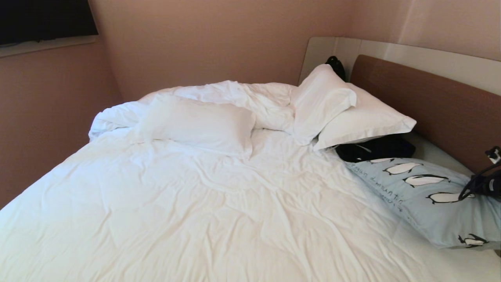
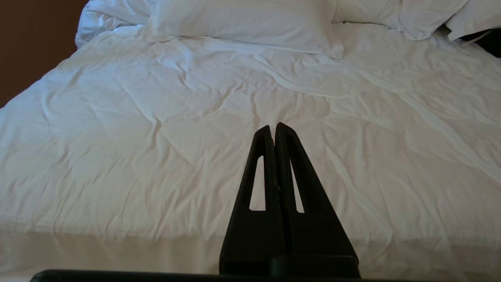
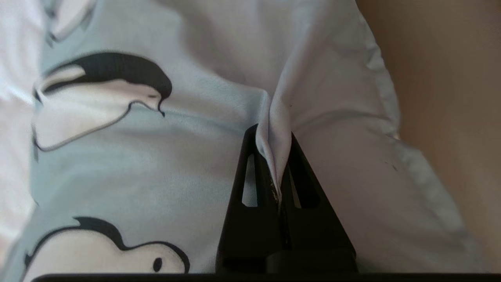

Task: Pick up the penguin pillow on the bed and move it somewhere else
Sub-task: Place the pillow at the bedside

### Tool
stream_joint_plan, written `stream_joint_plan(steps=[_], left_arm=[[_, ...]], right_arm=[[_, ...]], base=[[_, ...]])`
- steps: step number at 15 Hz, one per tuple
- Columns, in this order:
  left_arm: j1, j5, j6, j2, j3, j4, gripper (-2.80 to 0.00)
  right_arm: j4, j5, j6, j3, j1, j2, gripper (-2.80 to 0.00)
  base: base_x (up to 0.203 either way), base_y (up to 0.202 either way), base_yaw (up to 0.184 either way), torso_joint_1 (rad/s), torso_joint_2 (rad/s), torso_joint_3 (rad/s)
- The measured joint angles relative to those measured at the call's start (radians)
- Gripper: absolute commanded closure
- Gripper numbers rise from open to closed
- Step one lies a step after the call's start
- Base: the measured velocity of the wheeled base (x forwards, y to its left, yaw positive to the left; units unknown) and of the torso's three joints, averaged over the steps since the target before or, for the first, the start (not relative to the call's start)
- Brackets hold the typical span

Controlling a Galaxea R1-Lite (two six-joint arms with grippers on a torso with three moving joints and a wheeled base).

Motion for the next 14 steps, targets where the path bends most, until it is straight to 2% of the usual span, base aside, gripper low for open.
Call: stream_joint_plan(steps=[6,12,13,14], left_arm=[[0.0,0.0,0.0,0.0,0.0,0.0,0.0],[0.0,0.0,0.001,0.0,0.0,0.0,0.0],[0.0,0.0,0.0,0.0,0.0,0.0,0.0],[0.0,0.0,0.0,0.0,0.0,0.0,0.0]], right_arm=[[0.009,-0.053,-0.172,0.027,-0.002,0.004,0.0],[0.004,-0.055,-0.244,0.058,0.0,0.005,0.0],[0.003,-0.055,-0.251,0.062,0.0,0.006,-2.8],[0.002,-0.056,-0.258,0.066,0.0,0.007,-2.8]], base=[[0.0,0.0,0.0,0.0,0.0,0.0],[0.0,0.0,0.0,0.0,0.0,0.0],[0.0,0.0,0.0,0.0,0.0,0.0],[0.0,0.0,0.0,0.0,0.0,0.0]])
